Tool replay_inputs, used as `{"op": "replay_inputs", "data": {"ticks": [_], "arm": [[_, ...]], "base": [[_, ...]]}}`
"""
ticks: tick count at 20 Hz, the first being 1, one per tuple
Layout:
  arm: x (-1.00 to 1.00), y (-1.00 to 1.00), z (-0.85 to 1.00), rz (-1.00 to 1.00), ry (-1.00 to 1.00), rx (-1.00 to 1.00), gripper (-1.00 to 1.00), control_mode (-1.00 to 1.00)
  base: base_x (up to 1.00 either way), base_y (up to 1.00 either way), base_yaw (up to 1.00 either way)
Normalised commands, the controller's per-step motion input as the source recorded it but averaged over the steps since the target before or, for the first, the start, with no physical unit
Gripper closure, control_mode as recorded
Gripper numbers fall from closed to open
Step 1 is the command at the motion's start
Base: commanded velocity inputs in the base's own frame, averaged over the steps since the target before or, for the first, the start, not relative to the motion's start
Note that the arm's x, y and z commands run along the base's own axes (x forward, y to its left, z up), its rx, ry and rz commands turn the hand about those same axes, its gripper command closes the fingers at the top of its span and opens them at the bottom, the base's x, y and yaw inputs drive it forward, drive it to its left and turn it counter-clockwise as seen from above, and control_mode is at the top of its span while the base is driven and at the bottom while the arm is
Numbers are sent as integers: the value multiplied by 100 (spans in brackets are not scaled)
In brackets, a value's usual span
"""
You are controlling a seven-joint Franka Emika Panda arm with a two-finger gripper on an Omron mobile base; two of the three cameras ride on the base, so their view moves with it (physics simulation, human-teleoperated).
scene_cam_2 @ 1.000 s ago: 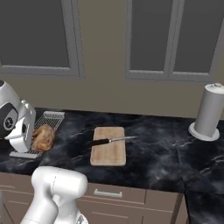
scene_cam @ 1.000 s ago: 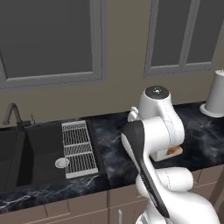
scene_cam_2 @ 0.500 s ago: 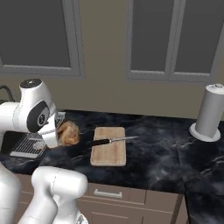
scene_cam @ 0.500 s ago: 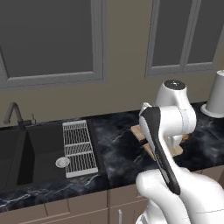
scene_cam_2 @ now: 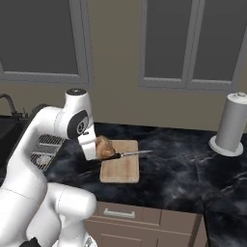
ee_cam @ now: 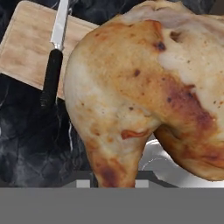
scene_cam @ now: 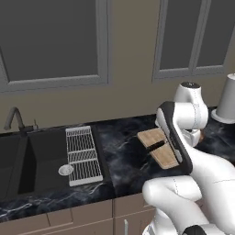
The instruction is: Pick up the knife from the drawer and place it on the cutting board. Then place the meat from the plate to the cutting board.
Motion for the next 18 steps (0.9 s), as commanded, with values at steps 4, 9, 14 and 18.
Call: {"op": "replay_inputs", "data": {"ticks": [4, 9, 14, 18], "arm": [[28, -42, -41, 3, 4, 0, 100, -100], [8, -50, -31, 4, 0, 0, 100, -100], [13, -29, -33, 6, 0, 0, 100, -100], [23, -13, -28, 7, 0, 0, 100, -100]], "base": [[0, 0, 0], [0, 0, 0], [0, 0, 0], [0, 0, 0]]}}
